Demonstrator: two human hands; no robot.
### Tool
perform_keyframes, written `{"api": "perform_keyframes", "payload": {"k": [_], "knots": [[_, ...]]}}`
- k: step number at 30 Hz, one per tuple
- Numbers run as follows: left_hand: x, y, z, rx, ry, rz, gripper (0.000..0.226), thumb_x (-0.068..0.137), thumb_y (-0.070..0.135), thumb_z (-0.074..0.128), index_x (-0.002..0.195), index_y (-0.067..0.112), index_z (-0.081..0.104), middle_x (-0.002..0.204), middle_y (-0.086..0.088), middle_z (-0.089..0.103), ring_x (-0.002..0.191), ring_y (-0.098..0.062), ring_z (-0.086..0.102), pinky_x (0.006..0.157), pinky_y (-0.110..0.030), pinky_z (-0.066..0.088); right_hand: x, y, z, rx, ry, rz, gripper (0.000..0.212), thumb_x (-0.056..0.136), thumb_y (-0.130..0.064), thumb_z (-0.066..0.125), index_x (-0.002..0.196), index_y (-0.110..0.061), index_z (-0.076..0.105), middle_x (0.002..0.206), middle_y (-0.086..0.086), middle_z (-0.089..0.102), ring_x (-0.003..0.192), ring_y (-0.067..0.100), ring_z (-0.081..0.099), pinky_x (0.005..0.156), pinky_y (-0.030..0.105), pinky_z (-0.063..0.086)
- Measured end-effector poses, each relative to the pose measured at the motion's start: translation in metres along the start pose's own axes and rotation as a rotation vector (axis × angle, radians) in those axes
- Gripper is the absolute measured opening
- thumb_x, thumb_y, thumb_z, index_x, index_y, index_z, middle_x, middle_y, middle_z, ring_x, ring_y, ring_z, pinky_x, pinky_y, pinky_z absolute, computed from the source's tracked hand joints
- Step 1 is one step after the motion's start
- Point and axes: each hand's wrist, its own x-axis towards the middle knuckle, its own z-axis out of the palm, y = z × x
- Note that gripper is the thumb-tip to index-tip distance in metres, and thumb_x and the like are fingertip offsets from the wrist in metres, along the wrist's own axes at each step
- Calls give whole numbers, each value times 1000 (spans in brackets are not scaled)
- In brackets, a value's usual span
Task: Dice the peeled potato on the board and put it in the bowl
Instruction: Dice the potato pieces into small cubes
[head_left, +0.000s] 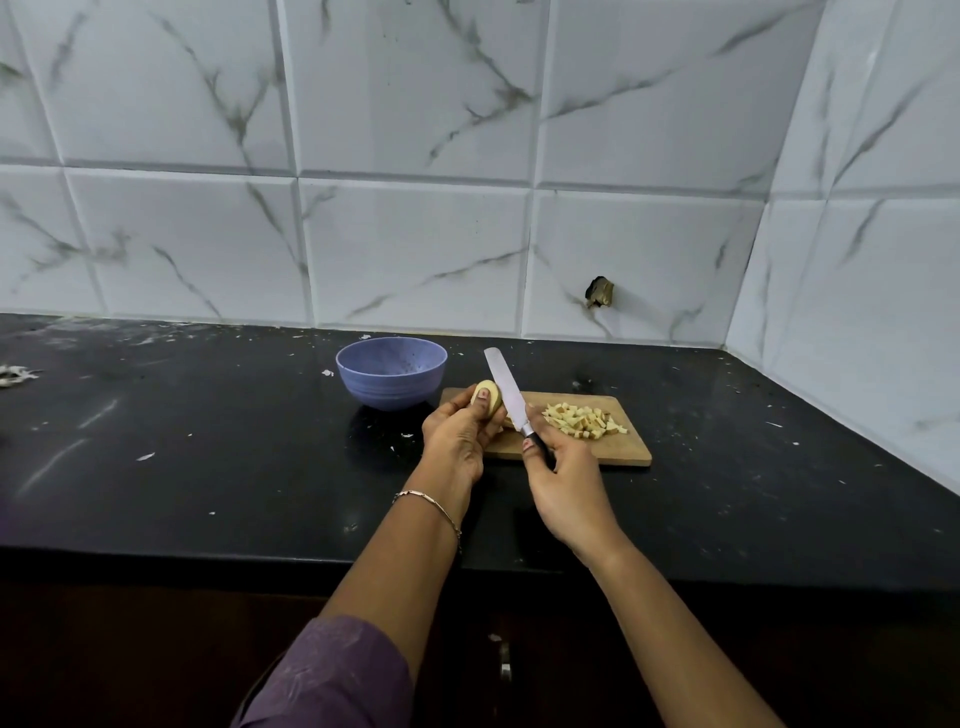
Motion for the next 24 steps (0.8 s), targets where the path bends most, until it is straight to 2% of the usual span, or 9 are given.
{"api": "perform_keyframes", "payload": {"k": [3,6,8,11,14,16,18,20,24], "knots": [[-1,0,1,14,-20,-6,25,91,-6,61,116,-11,61,86,-14,66,74,-24,66,58,-26,60,1,1,-1,34,5,5,44,102,-19,50,146,-26,46,133,-22,52,91,-8,54,74,0,38],[-2,3,2,38,-55,-21,24,91,-5,61,114,-12,60,88,-16,65,75,-24,66,58,-26,60,2,1,-2,80,13,12,45,103,-17,51,146,-26,45,130,-27,48,104,-8,56,72,-2,38],[-3,2,2,57,-79,-32,16,91,-6,60,107,-10,62,91,-18,66,77,-25,66,58,-26,60,4,2,-3,94,18,13,45,103,-18,50,146,-27,45,139,-23,48,107,-12,53,73,-2,38],[-8,2,2,91,-106,-42,6,90,-8,60,93,-4,64,91,-18,67,77,-26,67,57,-26,60,8,3,-3,90,33,9,44,103,-20,50,146,-29,46,146,-15,49,115,-8,46,78,2,35],[-10,0,1,121,-134,-46,8,90,-9,60,97,-8,64,92,-18,67,80,-27,67,57,-27,61,10,4,-4,88,46,8,44,102,-19,50,146,-27,47,146,-15,48,130,1,44,90,8,33],[-10,0,0,131,-136,-39,15,91,-9,60,105,-12,62,93,-18,66,81,-27,67,58,-28,61,9,4,-4,87,42,10,44,103,-20,50,146,-27,47,146,-14,49,132,3,44,95,11,33],[-10,-1,0,132,-130,-28,19,91,-8,60,109,-13,61,93,-18,66,81,-26,67,60,-29,61,8,4,-6,72,32,10,44,103,-21,51,146,-27,46,146,-13,49,127,0,46,94,11,33],[-10,0,0,127,-121,-17,19,91,-7,60,110,-12,62,91,-17,67,80,-25,67,58,-28,61,6,4,-6,46,4,0,44,103,-22,51,146,-28,45,145,-15,49,115,-8,44,85,5,33],[-7,-1,1,125,-120,-13,7,91,-5,61,97,-6,64,89,-15,67,79,-23,66,54,-25,59,2,6,-6,45,-17,-18,44,103,-21,51,146,-28,46,143,-17,50,111,-12,45,84,3,32]]}}
